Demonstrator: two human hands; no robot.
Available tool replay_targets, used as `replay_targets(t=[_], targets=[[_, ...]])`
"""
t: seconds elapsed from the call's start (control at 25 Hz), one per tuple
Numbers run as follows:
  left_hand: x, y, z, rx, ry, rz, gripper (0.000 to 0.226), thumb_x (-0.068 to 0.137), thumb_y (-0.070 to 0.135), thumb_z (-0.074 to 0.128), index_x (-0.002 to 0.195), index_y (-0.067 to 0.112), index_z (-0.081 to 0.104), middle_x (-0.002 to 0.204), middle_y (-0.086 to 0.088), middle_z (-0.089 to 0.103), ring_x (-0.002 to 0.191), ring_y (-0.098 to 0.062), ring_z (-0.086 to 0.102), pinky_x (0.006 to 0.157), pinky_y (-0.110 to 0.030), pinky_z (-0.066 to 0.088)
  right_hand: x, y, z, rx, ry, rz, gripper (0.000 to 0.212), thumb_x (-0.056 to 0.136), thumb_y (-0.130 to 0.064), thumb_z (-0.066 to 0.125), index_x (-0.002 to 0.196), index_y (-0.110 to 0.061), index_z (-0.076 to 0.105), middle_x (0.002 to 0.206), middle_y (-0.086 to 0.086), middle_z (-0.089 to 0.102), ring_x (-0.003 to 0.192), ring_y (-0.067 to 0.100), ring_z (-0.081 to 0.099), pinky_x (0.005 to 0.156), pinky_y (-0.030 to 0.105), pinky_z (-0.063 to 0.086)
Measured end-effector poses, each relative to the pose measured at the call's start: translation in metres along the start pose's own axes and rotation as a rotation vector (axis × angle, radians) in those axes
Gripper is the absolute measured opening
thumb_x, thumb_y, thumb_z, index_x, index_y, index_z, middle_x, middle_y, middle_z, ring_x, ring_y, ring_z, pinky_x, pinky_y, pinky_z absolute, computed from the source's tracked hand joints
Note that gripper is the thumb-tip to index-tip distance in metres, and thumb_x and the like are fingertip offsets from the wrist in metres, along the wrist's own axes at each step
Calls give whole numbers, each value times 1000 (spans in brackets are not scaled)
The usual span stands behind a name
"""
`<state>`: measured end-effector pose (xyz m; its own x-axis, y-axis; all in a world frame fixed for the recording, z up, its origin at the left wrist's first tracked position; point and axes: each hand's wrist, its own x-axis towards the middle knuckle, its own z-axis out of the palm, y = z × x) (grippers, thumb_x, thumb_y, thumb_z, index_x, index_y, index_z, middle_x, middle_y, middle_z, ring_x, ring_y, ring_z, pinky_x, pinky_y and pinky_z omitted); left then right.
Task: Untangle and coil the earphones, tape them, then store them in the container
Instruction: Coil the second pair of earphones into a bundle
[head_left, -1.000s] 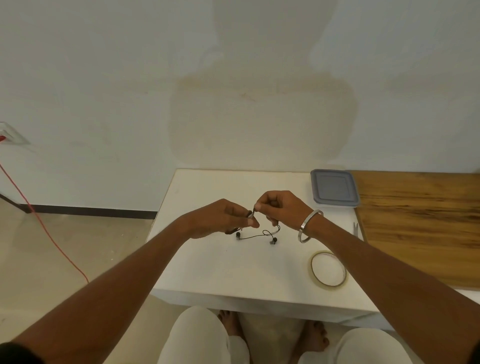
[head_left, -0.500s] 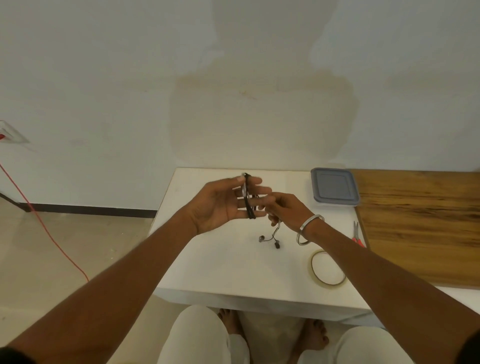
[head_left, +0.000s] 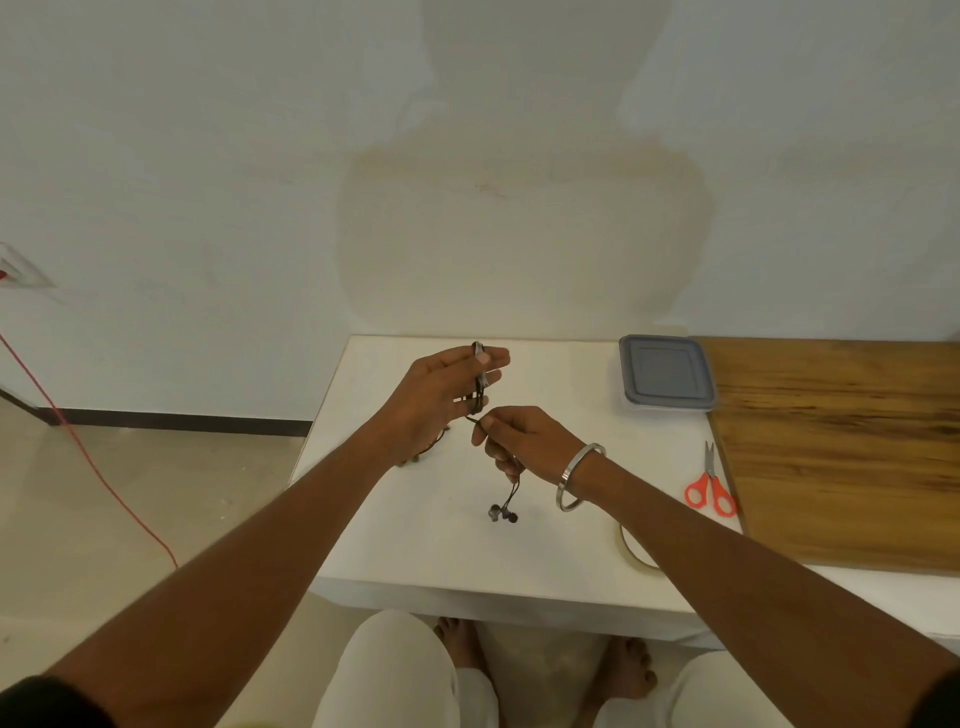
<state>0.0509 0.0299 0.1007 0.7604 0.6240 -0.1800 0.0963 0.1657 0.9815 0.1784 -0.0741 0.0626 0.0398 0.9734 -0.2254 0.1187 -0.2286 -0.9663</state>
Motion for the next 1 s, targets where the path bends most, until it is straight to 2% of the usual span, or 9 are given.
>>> replay_targets(t=[0.24,0.32,0.4,0.48,0.56,0.68,0.76,0.88,1.0], targets=[[-1,-6,-8,354,-18,48,25,90,44,61,110,35,72,110,6,71,99,-3,62,85,-16,47,-8,0,-9,-66,-39,23,21,95,-20,48,83,-13,64,57,2,55,46,18,50,48,28,50],[-2,-9,-11,458,-64,29,29,87,49,61,110,34,71,113,17,70,104,6,62,83,-8,46,-11,-1,-15,-53,-45,32,18,93,-19,52,84,-12,65,57,4,54,45,19,49,48,30,52],[-4,-11,-15,571,-74,-36,45,83,64,58,105,27,71,97,20,69,91,-1,64,84,-17,46,-13,-3,-22,-57,-28,30,17,92,-21,55,85,-11,67,58,3,53,45,18,49,48,31,52],[-6,-14,-14,731,-118,-81,55,77,79,51,86,27,69,66,12,51,60,-9,49,61,-25,41,-15,-5,-27,-106,-7,19,19,91,-27,57,86,-12,69,57,0,54,44,15,50,45,26,48],[-7,-15,-10,860,-195,-118,50,76,82,47,70,35,62,54,12,37,47,-5,35,51,-19,32,-15,-6,-30,-165,7,10,19,90,-29,58,87,-13,68,54,-1,55,42,12,53,41,19,42],[-9,-16,-8,912,-261,-141,47,79,75,52,63,31,56,58,11,35,54,-7,37,58,-25,32,-13,-5,-34,-252,10,-31,13,91,-23,57,86,-18,67,52,-5,56,45,10,55,46,21,45],[-10,-16,-10,848,-300,-174,35,85,63,56,79,32,70,66,10,48,66,-8,49,69,-26,45,-13,-3,-36,-308,24,-57,12,91,-24,57,84,-24,67,51,-10,56,48,7,55,45,20,43],[-15,-12,-11,715,-353,-203,28,94,47,54,95,28,74,73,7,59,62,-1,49,70,-20,42,-9,0,-39,-377,48,-99,11,90,-24,58,88,-23,68,56,-9,60,51,4,56,46,23,48],[-19,-8,-12,559,-416,-310,33,101,35,46,99,11,69,104,2,72,80,0,61,80,-29,44,-5,3,-43,-362,84,-131,10,90,-18,59,91,-17,68,63,-2,63,55,4,59,57,25,57]])
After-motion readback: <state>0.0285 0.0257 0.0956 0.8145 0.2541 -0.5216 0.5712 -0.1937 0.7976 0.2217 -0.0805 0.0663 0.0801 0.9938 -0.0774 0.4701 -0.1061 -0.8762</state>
